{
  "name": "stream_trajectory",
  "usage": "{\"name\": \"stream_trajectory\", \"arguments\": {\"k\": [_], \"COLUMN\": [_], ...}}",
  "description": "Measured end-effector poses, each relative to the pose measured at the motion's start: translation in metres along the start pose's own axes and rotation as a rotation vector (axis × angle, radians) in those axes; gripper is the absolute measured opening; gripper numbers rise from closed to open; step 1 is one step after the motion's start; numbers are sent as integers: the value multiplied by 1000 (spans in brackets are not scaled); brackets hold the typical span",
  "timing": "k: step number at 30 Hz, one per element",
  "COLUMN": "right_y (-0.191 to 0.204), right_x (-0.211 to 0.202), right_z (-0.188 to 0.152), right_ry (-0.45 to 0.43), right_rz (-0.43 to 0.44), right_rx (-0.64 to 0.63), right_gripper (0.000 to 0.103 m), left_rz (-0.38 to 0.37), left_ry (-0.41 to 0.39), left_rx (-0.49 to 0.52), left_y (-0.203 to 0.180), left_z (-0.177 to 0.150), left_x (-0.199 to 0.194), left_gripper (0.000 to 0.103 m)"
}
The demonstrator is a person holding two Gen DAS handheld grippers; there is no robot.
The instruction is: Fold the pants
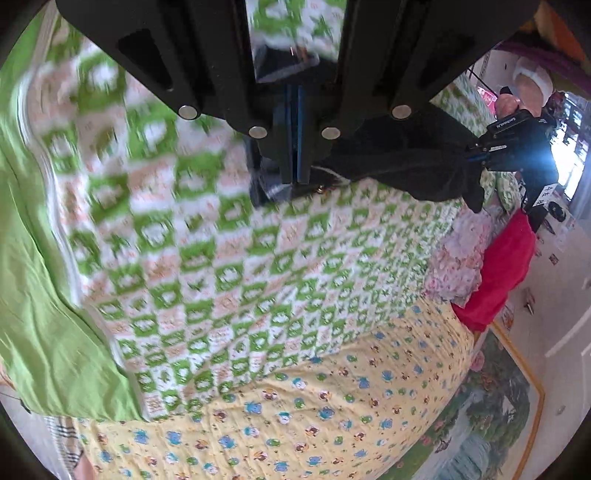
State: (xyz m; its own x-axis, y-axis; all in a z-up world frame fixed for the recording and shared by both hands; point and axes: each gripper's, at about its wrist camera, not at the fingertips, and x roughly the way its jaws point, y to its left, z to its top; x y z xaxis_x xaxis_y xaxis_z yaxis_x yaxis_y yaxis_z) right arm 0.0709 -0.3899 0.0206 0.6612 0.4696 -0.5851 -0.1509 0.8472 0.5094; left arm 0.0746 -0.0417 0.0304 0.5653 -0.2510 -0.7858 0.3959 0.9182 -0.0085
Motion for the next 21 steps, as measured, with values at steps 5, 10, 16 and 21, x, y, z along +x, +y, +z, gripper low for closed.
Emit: {"name": "stream_trajectory", "arguments": {"k": [5, 10, 16, 21], "right_y": [0, 6, -6, -12], "right_x": [-15, -25, -10, 3], "right_z": [-29, -50, -72, -83], "right_ry": [-2, -6, 47, 84], "right_rz": [-41, -77, -149, -248], "right_rx": [14, 22, 56, 61], "right_gripper": [2, 2, 2, 0], "left_rz": [2, -9, -20, -20], "left_ry": [20, 25, 91, 88], "left_rx": [10, 33, 40, 32], "left_y": [-10, -16, -18, -16], "left_z": [-17, -27, -45, -49], "left_x": [5, 4, 35, 40], "left_gripper": [2, 2, 3, 9]}}
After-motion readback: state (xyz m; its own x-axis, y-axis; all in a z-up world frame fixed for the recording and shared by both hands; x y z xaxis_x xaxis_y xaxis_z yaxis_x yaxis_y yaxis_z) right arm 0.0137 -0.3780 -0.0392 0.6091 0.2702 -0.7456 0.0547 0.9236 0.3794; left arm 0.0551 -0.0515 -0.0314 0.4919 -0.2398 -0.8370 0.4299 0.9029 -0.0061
